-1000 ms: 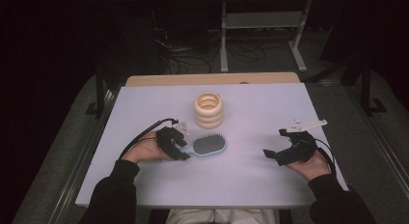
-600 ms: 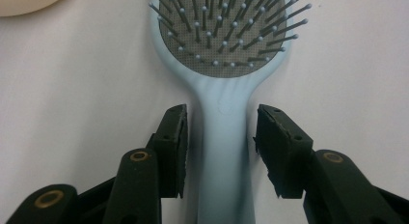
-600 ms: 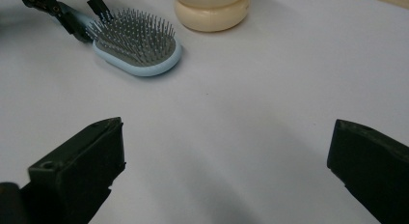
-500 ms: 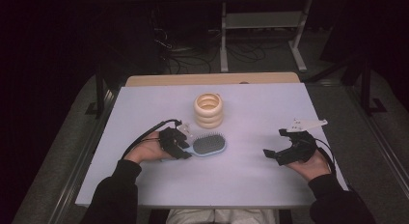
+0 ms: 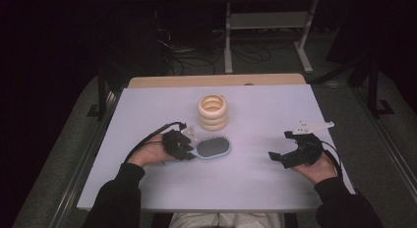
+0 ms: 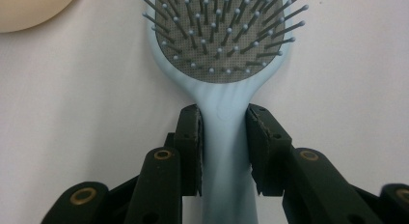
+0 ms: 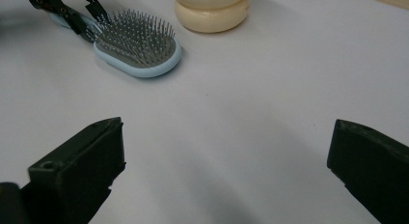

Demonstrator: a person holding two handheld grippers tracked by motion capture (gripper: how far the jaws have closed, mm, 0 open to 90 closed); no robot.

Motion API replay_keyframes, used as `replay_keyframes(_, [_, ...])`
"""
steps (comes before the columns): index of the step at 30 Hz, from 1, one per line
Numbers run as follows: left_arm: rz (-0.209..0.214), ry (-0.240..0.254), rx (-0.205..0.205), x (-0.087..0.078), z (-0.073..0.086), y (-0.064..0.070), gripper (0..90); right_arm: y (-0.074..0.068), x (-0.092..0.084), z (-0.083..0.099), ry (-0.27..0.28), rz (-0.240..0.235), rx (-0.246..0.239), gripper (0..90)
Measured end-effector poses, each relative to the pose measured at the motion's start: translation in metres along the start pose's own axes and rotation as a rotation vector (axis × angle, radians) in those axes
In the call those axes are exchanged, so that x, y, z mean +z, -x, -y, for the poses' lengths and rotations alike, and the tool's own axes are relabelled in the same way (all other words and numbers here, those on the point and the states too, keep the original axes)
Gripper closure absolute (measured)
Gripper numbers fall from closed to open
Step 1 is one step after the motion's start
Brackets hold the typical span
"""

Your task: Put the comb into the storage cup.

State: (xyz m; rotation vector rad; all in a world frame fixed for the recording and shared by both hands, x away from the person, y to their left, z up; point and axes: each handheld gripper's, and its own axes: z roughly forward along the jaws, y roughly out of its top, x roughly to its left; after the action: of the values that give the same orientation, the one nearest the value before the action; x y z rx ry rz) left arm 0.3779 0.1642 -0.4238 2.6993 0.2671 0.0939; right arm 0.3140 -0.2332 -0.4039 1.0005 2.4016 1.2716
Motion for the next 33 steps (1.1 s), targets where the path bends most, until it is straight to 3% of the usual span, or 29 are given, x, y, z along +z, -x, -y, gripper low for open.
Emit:
replay_keyframes(5, [-0.013,-0.003,0.017,0.000,-0.001,0.002,70.1,0.000,0.000,0.000,-0.001,0.001,0.000,0.0])
replay_keyframes(16, [0.001,-0.006,0.026,-0.003,0.000,0.005,70.3,0.001,0.000,0.000,0.000,-0.001,0.002,0.0])
replay_keyframes(24, [-0.007,0.031,0.022,-0.011,0.001,0.005,70.3,0.001,-0.001,0.000,0.005,-0.004,0.010,0.0])
replay_keyframes(33, [-0.045,0.092,0.014,-0.030,0.005,0.003,70.3,0.002,-0.002,0.000,0.012,-0.004,0.014,0.0])
